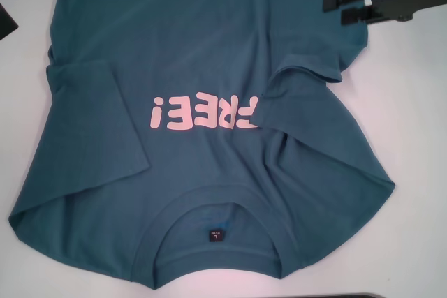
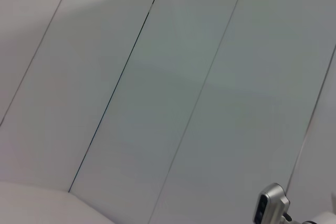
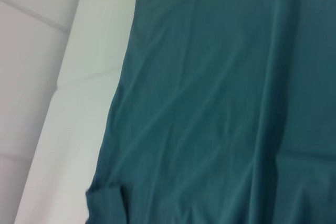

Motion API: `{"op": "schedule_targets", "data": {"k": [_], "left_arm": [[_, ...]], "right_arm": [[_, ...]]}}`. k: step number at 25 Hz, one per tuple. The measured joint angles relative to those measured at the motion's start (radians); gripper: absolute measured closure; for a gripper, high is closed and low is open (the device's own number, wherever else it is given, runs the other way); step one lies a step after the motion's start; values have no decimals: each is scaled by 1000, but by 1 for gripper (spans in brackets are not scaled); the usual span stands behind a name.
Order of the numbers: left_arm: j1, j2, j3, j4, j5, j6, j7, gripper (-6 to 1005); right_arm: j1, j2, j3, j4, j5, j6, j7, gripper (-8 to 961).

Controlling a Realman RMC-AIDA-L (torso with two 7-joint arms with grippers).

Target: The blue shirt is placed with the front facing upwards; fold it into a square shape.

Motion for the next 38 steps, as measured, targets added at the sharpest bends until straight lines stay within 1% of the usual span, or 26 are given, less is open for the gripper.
{"op": "schedule_targets", "data": {"k": [3, 7, 9, 11, 13, 15, 18, 20, 26, 32, 36, 38], "left_arm": [[0, 0, 0, 0, -1, 0, -2, 400], [1, 0, 0, 0, -13, -3, -3, 400], [2, 0, 0, 0, -20, -4, -3, 400], [3, 0, 0, 0, -24, -6, -3, 400], [3, 0, 0, 0, -24, -12, -3, 400], [3, 0, 0, 0, -25, -17, -3, 400], [3, 0, 0, 0, -34, -25, -10, 400], [4, 0, 0, 0, -44, -29, -15, 400], [9, 0, 0, 0, -53, -31, -12, 400], [6, -1, 0, 3, -53, -52, -8, 400], [-2, -1, 0, 5, -53, -56, -7, 400], [-4, -2, 0, 5, -53, -56, -6, 400]], "right_arm": [[17, -26, -6, 8, -28, -78, 15, 358], [18, -83, -6, 0, -65, -189, 72, 352], [12, -98, 0, -21, -95, -239, 95, 349], [9, -100, 3, -37, -137, -273, 106, 346], [9, -97, -1, -27, -174, -284, 110, 343], [16, -89, -6, 15, -205, -273, 106, 340], [28, -78, -20, 83, -225, -216, 95, 336], [27, -70, -22, 103, -225, -168, 94, 333], [14, -33, -1, 148, -194, -35, 97, 324], [19, -13, 8, 246, -134, 57, 72, 315], [16, 11, 10, 255, -96, 114, 66, 309], [11, 16, 10, 254, -56, 150, 59, 306]]}}
